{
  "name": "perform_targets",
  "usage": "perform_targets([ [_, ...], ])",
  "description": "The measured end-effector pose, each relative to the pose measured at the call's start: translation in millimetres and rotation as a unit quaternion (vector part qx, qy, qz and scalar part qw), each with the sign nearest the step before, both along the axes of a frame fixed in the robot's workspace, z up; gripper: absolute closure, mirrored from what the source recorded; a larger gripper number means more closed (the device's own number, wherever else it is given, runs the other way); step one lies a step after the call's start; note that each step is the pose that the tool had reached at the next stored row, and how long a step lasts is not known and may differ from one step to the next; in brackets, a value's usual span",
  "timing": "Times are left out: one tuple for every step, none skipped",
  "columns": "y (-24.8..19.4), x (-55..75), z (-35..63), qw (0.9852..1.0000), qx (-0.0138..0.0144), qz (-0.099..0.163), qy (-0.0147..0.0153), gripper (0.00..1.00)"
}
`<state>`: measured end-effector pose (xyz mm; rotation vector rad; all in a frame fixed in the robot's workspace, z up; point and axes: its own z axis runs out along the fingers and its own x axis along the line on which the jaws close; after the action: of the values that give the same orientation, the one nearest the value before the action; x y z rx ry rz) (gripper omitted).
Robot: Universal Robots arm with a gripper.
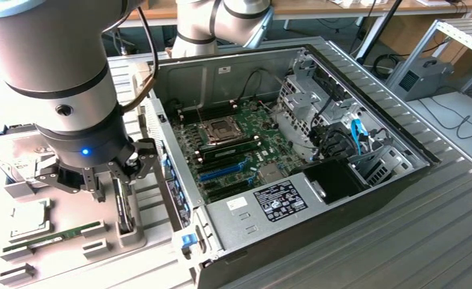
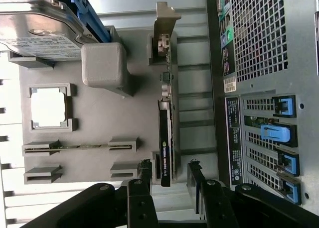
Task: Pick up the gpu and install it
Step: 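Pick up the gpu and move the gpu toward the slot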
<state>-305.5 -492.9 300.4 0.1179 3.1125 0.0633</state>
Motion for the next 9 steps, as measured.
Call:
perform_targets([
  [0.0, -0.1, -0.4, 1.0000, 0.0000, 0.000, 0.0000, 0.58],
  [0.0, -0.3, -0.7, 1.0000, 0.0000, 0.000, 0.0000, 0.58],
  [0.0, -0.4, -1.3, 1.0000, 0.0000, 0.000, 0.0000, 0.58],
  [0.0, -0.5, -1.5, 1.0000, 0.0000, 0.000, 0.0000, 0.58],
  [0.0, -0.6, -1.8, 1.0000, 0.0000, 0.000, 0.0000, 0.58],
  [0.0, -0.5, -2.4, 1.0000, 0.0000, 0.000, 0.0000, 0.58],
  [0.0, -0.5, -2.7, 1.0000, 0.0000, 0.000, 0.0000, 0.58],
  [0.0, -0.6, -3.2, 1.0000, -0.0001, 0.000, 0.0000, 0.58],
  [0.0, -0.6, -3.6, 1.0000, -0.0002, 0.000, 0.0000, 0.58],
])
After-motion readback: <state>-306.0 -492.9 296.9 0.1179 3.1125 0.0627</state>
